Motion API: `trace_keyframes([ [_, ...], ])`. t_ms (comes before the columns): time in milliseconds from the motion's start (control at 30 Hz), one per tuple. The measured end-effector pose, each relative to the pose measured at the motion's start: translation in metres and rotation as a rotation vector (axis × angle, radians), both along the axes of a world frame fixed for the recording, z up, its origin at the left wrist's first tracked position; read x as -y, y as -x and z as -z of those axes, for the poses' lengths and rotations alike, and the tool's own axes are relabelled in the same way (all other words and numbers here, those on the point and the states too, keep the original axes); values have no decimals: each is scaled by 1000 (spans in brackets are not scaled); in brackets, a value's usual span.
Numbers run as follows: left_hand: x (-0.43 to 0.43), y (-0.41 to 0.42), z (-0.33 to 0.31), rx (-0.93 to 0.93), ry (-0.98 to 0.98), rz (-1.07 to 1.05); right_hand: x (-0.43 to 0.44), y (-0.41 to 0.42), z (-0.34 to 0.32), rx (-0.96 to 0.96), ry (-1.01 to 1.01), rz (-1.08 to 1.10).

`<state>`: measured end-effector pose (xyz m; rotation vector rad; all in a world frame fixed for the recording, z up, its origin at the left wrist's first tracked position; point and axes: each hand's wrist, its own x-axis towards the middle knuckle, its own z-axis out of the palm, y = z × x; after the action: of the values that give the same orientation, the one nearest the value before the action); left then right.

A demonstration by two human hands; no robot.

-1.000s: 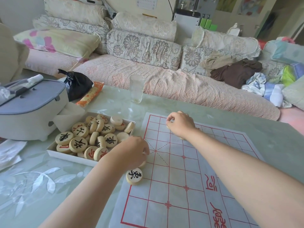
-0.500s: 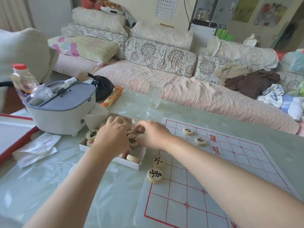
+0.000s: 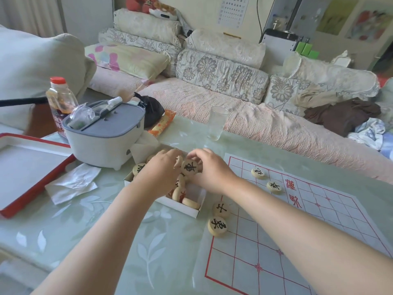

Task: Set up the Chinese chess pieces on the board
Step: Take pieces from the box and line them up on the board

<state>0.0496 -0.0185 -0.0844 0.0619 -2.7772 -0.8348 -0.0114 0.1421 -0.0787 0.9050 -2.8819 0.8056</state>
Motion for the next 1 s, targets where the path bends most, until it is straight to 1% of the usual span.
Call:
trace_keyframes([
  [67, -3, 1, -6, 4, -131, -47, 1, 0, -8, -2, 93, -35],
  [133, -4, 2, -8, 19, -263, -89, 5, -1, -12, -52, 147, -73],
  [233, -1, 0, -7, -20, -351, -149, 8, -6, -15, -78, 173, -86],
  [300, 4, -2, -7, -38, -358, -208, 9, -7, -15, -26, 137, -35],
  [367, 10, -3, -6, -49, -361, -254, 9, -7, -10, 70, 59, 48],
  [433, 14, -4, -6, -39, -354, -250, 12, -6, -2, 148, -30, 122],
  [533, 14, -5, -5, -12, -322, -202, 19, -9, 10, 213, -64, 165],
  [633, 12, -5, 0, -10, -206, -159, 25, -9, 14, 249, -11, 182],
  [767, 10, -4, 1, -2, -150, -168, 27, -12, 11, 263, -5, 185],
  [833, 5, -4, 0, -41, -145, -148, 24, -13, 7, 254, 9, 195],
  [1000, -12, -3, -3, -115, -166, -85, -10, -15, -13, 241, 189, 257],
])
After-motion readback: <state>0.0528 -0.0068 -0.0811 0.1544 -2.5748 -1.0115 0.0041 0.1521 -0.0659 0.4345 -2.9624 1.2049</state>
